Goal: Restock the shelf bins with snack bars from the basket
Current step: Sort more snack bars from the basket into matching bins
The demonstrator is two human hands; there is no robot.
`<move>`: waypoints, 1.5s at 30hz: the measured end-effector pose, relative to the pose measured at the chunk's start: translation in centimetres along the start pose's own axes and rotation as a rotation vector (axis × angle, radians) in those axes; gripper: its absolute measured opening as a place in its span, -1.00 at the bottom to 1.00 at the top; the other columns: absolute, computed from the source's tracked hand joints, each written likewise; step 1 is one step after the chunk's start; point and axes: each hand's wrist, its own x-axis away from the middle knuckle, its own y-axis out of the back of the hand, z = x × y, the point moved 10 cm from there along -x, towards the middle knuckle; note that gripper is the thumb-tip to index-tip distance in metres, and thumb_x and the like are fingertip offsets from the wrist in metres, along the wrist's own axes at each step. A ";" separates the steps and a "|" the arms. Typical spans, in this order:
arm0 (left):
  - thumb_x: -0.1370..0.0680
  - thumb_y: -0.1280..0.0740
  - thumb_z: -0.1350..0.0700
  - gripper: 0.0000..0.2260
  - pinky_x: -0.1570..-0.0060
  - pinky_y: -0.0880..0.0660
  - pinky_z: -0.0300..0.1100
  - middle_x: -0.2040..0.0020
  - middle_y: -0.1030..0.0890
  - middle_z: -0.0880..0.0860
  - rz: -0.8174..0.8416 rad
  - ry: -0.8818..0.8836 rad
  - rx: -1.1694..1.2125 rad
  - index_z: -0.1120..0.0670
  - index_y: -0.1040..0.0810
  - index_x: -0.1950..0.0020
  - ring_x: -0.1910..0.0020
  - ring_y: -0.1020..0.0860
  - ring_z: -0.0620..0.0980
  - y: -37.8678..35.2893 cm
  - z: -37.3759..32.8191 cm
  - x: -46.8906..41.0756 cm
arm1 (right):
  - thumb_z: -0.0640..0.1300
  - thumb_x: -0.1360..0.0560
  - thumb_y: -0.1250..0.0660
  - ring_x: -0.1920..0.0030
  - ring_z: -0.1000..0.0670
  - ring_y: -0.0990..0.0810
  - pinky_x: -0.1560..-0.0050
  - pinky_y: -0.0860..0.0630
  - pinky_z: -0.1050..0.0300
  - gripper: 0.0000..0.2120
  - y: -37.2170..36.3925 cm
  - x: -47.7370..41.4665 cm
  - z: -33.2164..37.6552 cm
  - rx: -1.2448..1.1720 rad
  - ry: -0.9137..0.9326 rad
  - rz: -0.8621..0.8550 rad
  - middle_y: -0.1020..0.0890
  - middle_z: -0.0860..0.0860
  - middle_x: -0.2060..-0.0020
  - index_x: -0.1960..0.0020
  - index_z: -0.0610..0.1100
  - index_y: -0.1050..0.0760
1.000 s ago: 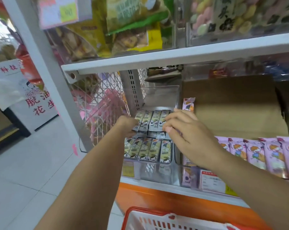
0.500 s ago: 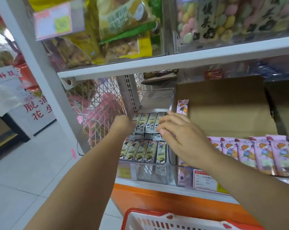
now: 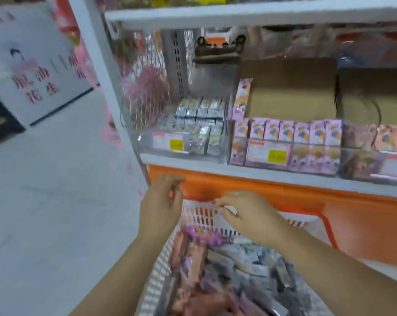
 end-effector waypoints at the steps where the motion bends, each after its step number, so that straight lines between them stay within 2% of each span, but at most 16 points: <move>1: -0.47 -0.20 0.20 -0.77 0.16 -0.36 -0.33 0.08 -0.51 -0.15 0.042 0.058 -0.030 0.05 -0.60 -0.01 0.16 -0.49 -0.16 -0.6 1.8 2.3 | -0.09 -0.61 -0.16 -0.14 -0.01 -0.52 -0.14 -0.39 0.17 -0.74 -2.5 0.7 -1.0 0.012 -0.062 0.126 -0.59 0.03 -0.15 -0.22 -0.04 -0.54; 4: -0.48 -0.25 0.23 -0.80 0.17 -0.44 -0.21 0.05 -0.57 -0.07 0.160 0.167 -0.157 0.04 -0.61 0.01 0.11 -0.56 -0.01 -1.9 6.5 7.9 | -0.07 -0.62 -0.13 -0.12 -0.06 -0.54 -0.14 -0.47 0.02 -0.73 -7.6 2.4 -3.6 0.108 -0.174 0.409 -0.59 -0.01 -0.15 -0.23 -0.06 -0.50; 8: -0.33 -0.25 0.24 -0.76 0.12 -0.58 0.01 0.05 -0.60 0.07 0.267 0.102 -0.339 0.08 -0.65 0.11 0.02 -0.50 0.11 -3.1 10.1 11.8 | -0.04 -0.62 -0.13 -0.10 -0.07 -0.54 -0.14 -0.50 -0.01 -0.71 -11.5 4.4 -7.0 0.248 -0.282 0.637 -0.56 -0.04 -0.18 -0.29 -0.04 -0.44; 11: -0.38 -0.28 0.33 -0.77 0.08 -0.57 0.01 -0.06 -0.57 0.07 0.311 0.207 -0.265 0.12 -0.65 0.07 -0.04 -0.54 0.14 -4.1 11.9 12.5 | -0.06 -0.61 -0.15 -0.04 -0.07 -0.54 -0.02 -0.51 0.07 -0.72 -12.9 4.4 -8.4 0.239 -0.341 0.617 -0.56 -0.05 -0.17 -0.29 -0.05 -0.45; 13: -0.46 -0.30 0.35 -0.79 0.08 -0.52 -0.11 -0.12 -0.53 0.01 0.283 0.290 -0.194 0.12 -0.63 0.01 -0.07 -0.55 0.04 -4.1 12.7 12.5 | -0.10 -0.62 -0.15 0.01 -0.09 -0.53 0.10 -0.48 0.12 -0.73 -14.7 4.4 -8.7 0.196 -0.366 0.624 -0.55 -0.08 -0.18 -0.29 -0.07 -0.45; 18: -0.46 -0.28 0.40 -0.78 -0.01 -0.42 -0.25 -0.11 -0.53 -0.01 0.264 0.306 -0.101 0.15 -0.62 0.05 -0.06 -0.55 -0.04 -3.8 13.1 12.5 | -0.09 -0.62 -0.18 -0.17 -0.10 -0.52 -0.16 -0.46 0.05 -0.67 -22.1 5.6 -8.0 0.052 -0.399 0.782 -0.50 -0.07 -0.26 -0.37 -0.09 -0.38; 21: -0.46 -0.27 0.40 -0.78 -0.01 -0.43 -0.25 -0.13 -0.52 0.01 0.285 0.308 -0.125 0.15 -0.62 0.06 -0.08 -0.55 -0.02 -4.1 13.1 12.6 | -0.06 -0.60 -0.22 -0.18 -0.07 -0.52 -0.16 -0.45 0.09 -0.70 -24.1 4.6 -6.4 -0.071 -0.390 0.679 -0.52 -0.06 -0.26 -0.31 -0.09 -0.44; 24: -0.47 -0.27 0.38 -0.79 0.02 -0.42 -0.26 -0.15 -0.50 -0.01 0.290 0.307 -0.132 0.13 -0.61 0.05 -0.10 -0.54 -0.04 -4.1 13.1 12.6 | -0.08 -0.57 -0.25 -0.10 -0.06 -0.56 -0.01 -0.45 0.16 -0.77 -24.8 1.9 -2.4 -0.222 -0.298 0.516 -0.59 -0.03 -0.12 -0.21 -0.05 -0.51; 26: -0.46 -0.26 0.39 -0.78 0.04 -0.42 -0.25 -0.15 -0.49 -0.02 0.288 0.311 -0.128 0.13 -0.61 0.06 -0.11 -0.53 -0.05 -4.1 13.2 12.6 | -0.06 -0.54 -0.29 0.03 -0.11 -0.57 0.16 -0.43 0.10 -0.96 -27.6 0.9 -0.2 -0.325 -0.301 0.572 -0.58 -0.03 0.10 0.07 -0.01 -0.49; 27: -0.46 -0.25 0.39 -0.77 0.05 -0.43 -0.24 -0.15 -0.49 -0.02 0.287 0.314 -0.130 0.13 -0.60 0.06 -0.11 -0.53 -0.05 -4.1 13.3 12.6 | -0.03 -0.52 -0.30 0.08 -0.12 -0.55 0.20 -0.42 0.08 -0.90 -29.2 0.7 0.5 -0.354 -0.335 0.615 -0.54 -0.04 0.17 0.14 -0.02 -0.44; 30: -0.45 -0.23 0.40 -0.76 0.10 -0.48 -0.17 -0.15 -0.49 -0.01 0.291 0.311 -0.147 0.13 -0.60 0.07 -0.13 -0.53 0.00 -4.2 13.3 12.7 | 0.08 -0.50 -0.32 0.05 -0.10 -0.56 0.07 -0.52 -0.02 -0.65 -34.0 1.7 1.2 -0.474 -0.501 0.745 -0.56 -0.11 0.03 -0.16 -0.12 -0.41; 32: -0.46 -0.22 0.40 -0.76 0.12 -0.51 -0.10 -0.16 -0.49 -0.01 0.300 0.305 -0.157 0.13 -0.59 0.07 -0.13 -0.53 0.02 -4.3 13.3 12.7 | 0.13 -0.50 -0.32 0.07 -0.03 -0.53 0.11 -0.49 0.07 -0.50 -35.5 2.4 0.7 -0.518 -0.626 0.755 -0.55 -0.10 -0.08 -0.30 -0.13 -0.32; 35: -0.46 -0.21 0.41 -0.76 0.13 -0.54 -0.04 -0.16 -0.49 0.00 0.297 0.302 -0.159 0.13 -0.59 0.08 -0.12 -0.54 0.04 -4.3 13.2 12.5 | 0.14 -0.45 -0.39 0.07 0.01 -0.54 0.12 -0.50 0.13 -0.52 -35.4 2.7 0.1 -0.600 -0.747 0.674 -0.58 -0.05 -0.06 -0.23 -0.11 -0.41; 38: -0.47 -0.21 0.42 -0.76 0.09 -0.52 -0.08 -0.16 -0.50 -0.01 0.285 0.315 -0.141 0.15 -0.60 0.09 -0.13 -0.53 0.01 -4.3 13.3 12.6 | -0.02 -0.42 -0.46 0.00 -0.03 -0.59 -0.05 -0.53 0.06 -0.69 -34.1 3.1 0.0 -0.803 -0.811 0.658 -0.63 -0.06 -0.03 -0.11 -0.11 -0.54; 42: -0.48 -0.20 0.42 -0.75 0.04 -0.49 -0.16 -0.15 -0.50 -0.04 0.268 0.307 -0.124 0.14 -0.59 0.08 -0.15 -0.52 -0.04 -4.1 13.4 12.7 | -0.27 -0.45 -0.42 -0.26 0.01 -0.47 -0.20 -0.50 0.14 -0.50 -28.6 3.1 0.9 -1.053 -0.729 0.806 -0.37 0.03 -0.37 -0.35 -0.10 -0.37; 45: -0.47 -0.21 0.44 -0.73 0.01 -0.46 -0.21 -0.14 -0.53 0.00 0.256 0.296 -0.104 0.14 -0.62 0.08 -0.12 -0.54 -0.01 -3.8 13.2 12.5 | -0.37 -0.46 -0.38 -0.30 -0.05 -0.45 -0.25 -0.48 0.10 -0.51 -22.4 1.1 1.3 -1.001 -0.589 0.805 -0.30 0.08 -0.33 -0.35 -0.14 -0.38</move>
